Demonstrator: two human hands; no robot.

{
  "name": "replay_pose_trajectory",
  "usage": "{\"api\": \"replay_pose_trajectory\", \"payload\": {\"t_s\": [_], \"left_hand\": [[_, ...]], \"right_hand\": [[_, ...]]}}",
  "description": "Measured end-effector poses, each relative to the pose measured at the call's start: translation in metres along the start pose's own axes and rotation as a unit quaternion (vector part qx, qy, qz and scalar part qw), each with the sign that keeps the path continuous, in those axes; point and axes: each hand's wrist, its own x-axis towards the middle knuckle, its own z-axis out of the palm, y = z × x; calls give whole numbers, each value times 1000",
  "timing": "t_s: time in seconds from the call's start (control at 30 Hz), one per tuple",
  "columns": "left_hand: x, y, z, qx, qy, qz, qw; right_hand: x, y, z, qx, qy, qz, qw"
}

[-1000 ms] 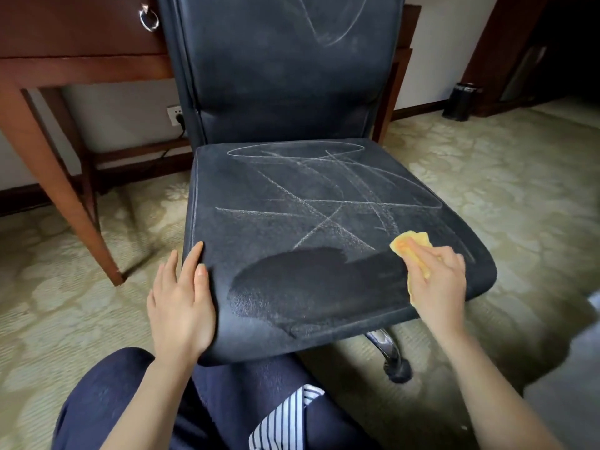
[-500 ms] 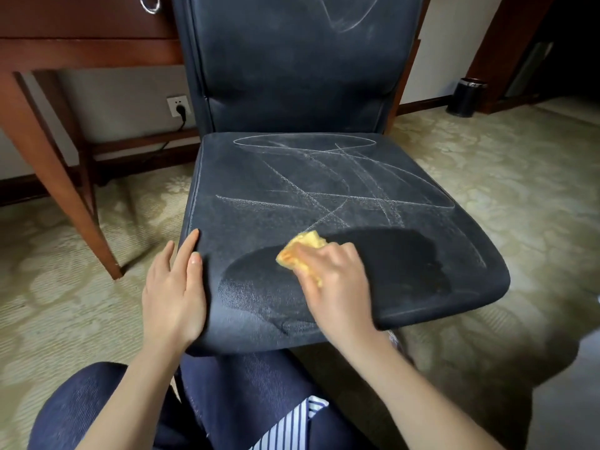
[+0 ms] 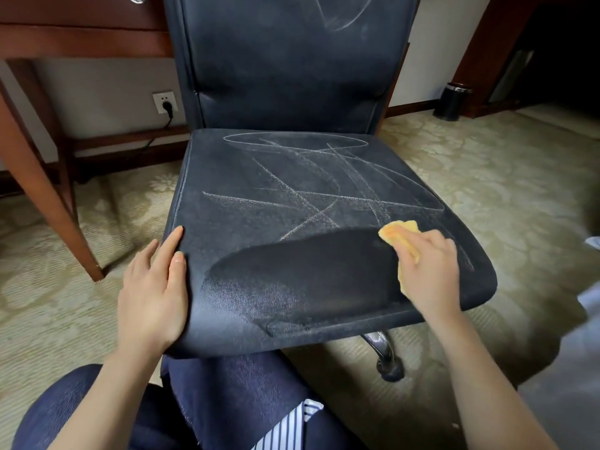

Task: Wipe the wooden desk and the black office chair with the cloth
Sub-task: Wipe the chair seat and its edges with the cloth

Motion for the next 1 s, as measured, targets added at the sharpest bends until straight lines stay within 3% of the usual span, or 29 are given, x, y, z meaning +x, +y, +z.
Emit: {"api": "replay_pose_trajectory", "payload": {"t_s": [0.23,0.47,0.7,0.83,1.0], "left_hand": [[0,-1,3,-21,-1,-10,1000],[-2,3,2,-77,3,-22,997],[-2,3,-2,-53,-10,-29,998],[-2,2,-1,-38,-12,-32,999],[-1,2,-1,-31,-6,-31,999]], "right_hand": [[56,-29,35,-66,-73,-21,995],[36,-127,62,87,-150,-158,972],[-22,-154,50,143,-119,-232,955],[-33,-126,31,179,-117,-217,953],[1,-68,18,41,-76,-112,990]]}}
